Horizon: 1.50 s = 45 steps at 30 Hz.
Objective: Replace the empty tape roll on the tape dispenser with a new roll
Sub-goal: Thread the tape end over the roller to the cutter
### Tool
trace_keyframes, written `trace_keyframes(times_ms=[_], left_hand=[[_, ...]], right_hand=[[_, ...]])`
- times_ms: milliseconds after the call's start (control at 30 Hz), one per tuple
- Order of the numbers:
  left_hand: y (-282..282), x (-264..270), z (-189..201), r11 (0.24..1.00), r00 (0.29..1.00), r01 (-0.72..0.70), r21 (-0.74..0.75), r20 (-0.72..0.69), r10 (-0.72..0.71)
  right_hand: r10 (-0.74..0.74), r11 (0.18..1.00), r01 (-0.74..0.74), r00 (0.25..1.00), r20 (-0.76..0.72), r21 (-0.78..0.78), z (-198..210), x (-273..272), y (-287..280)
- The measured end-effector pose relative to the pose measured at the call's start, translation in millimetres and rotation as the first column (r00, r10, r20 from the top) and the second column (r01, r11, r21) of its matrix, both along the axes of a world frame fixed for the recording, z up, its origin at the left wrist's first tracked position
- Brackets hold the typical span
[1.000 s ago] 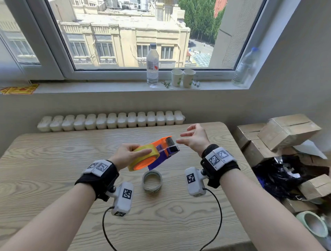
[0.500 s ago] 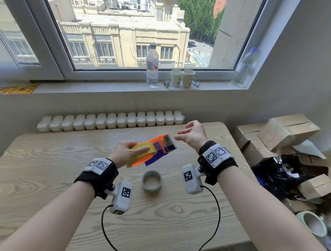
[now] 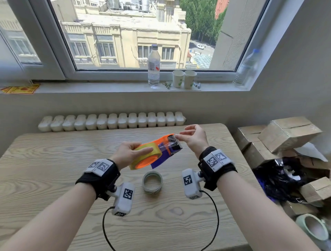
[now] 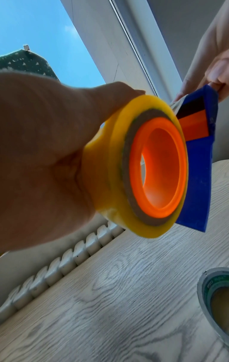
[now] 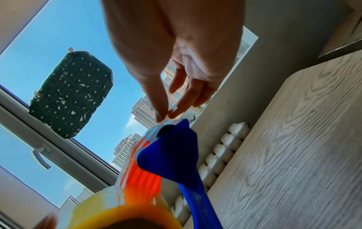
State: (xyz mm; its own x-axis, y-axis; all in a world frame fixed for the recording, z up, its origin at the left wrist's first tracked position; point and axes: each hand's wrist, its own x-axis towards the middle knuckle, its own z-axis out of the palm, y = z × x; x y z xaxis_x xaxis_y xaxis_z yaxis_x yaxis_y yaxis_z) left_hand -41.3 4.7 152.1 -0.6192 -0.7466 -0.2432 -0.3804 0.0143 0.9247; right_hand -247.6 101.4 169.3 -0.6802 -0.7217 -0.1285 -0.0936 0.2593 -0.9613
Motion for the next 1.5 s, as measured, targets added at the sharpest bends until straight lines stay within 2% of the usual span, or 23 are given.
trace_keyframes(times_ms=[167,333,467,567,667,867,967,1067,1133,1200,1400,1500], left_hand=[[0,2,0,1.000,1.000,0.014,0.020,-0.015,-0.014],[0,5,-4,0.999,0.999,-0.006,0.036,-0.047,0.008],[-2,7,-6,0.996,0.997,-0.016,0.084,-0.071,0.022],[-5,7,-7,0.994,0.997,-0.013,0.108,-0.069,0.020],[-5,6,-4,0.991,0.995,0.003,0.136,-0.099,0.011],[-6,8,-3,0.988,0.993,0.015,0.155,-0.119,0.003],[-9,8,-6,0.985,0.986,-0.050,0.166,-0.150,0.075],[-12,7,-7,0.974,0.978,-0.064,0.219,-0.182,0.106],[-12,6,-4,0.967,0.975,-0.049,0.252,-0.197,0.101],[-13,5,-2,0.958,0.971,-0.041,0.283,-0.213,0.104],[-7,-6,6,0.946,0.975,0.038,0.323,-0.219,0.036],[-7,-13,2,0.939,0.971,0.075,0.336,-0.240,0.008]], right_hand=[[-0.012,0.999,0.010,0.997,-0.071,-0.036,-3,4,-2],[-0.008,1.000,0.011,0.988,-0.156,0.019,-14,4,-1],[-0.002,0.999,0.004,0.997,-0.074,0.032,-16,4,2],[0.099,0.994,-0.100,0.995,0.025,0.053,-16,9,-1],[0.176,0.979,-0.178,0.984,0.030,0.102,-22,13,-4],[0.174,0.974,-0.177,0.984,0.031,0.144,-22,11,2],[0.192,0.977,-0.207,0.956,0.220,0.047,-16,17,8],[0.316,0.936,-0.348,0.894,0.318,0.048,-16,22,13],[0.439,0.865,-0.487,0.853,0.281,0.125,-18,26,16],[0.512,0.822,-0.546,0.833,0.209,0.161,-21,31,16],[0.402,0.907,-0.404,0.915,0.038,0.119,-30,36,3],[0.361,0.926,-0.365,0.931,0.056,0.094,-26,37,0]])
